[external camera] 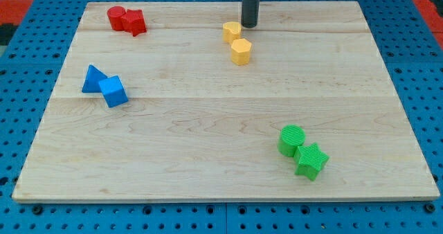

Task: Move the yellow hexagon towards the bottom center of the board

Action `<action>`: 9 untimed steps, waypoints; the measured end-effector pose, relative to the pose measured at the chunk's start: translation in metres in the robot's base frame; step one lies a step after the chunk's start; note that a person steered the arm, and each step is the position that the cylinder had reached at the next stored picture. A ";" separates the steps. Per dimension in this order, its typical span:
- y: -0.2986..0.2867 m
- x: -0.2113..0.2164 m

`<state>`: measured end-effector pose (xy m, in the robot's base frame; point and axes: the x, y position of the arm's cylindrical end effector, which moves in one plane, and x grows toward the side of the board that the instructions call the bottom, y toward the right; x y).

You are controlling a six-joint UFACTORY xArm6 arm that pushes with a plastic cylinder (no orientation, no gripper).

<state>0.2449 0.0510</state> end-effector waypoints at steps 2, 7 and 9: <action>0.000 -0.012; -0.014 0.083; -0.012 0.169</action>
<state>0.4143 0.0387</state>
